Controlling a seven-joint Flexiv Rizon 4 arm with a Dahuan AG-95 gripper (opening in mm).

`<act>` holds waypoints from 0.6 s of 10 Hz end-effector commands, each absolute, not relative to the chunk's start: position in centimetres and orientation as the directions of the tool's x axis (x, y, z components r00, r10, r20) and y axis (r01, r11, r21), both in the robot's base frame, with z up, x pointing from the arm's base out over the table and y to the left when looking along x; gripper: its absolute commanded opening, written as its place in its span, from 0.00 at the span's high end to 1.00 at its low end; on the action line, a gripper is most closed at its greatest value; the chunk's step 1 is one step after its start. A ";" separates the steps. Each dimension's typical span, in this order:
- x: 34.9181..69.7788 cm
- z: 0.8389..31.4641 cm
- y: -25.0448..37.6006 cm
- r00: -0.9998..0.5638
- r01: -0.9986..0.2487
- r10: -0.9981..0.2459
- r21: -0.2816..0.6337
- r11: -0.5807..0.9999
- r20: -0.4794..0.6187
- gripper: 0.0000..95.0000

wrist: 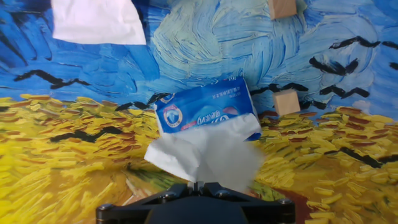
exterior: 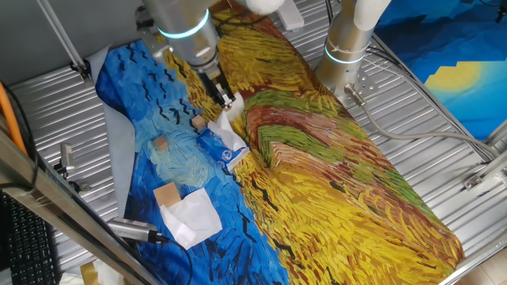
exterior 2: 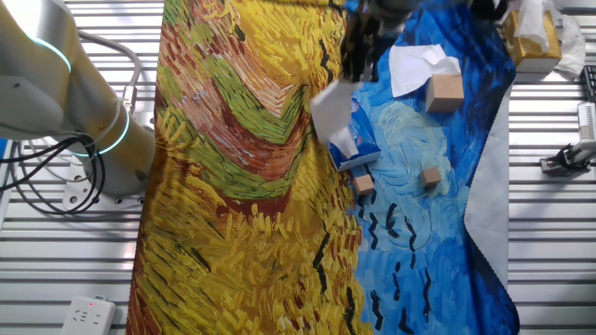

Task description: Pull out a napkin

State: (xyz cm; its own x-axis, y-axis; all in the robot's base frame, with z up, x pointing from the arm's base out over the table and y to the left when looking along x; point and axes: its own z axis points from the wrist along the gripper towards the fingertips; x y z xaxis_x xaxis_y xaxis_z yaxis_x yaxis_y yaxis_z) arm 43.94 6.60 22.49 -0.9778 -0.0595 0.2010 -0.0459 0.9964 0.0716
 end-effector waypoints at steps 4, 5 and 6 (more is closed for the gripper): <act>46.6 23.9 7.2 -0.976 -0.051 -0.066 0.076 0.996 0.208 1.00; 47.4 23.3 7.2 -0.975 -0.058 -0.073 0.078 0.995 0.209 1.00; 47.9 22.8 6.9 -0.975 -0.068 -0.083 0.080 0.994 0.207 1.00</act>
State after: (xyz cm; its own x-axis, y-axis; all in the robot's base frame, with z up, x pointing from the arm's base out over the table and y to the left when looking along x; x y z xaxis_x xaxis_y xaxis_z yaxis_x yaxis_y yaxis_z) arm 48.13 6.94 22.72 -0.9743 -0.0838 0.2093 -0.0681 0.9944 0.0812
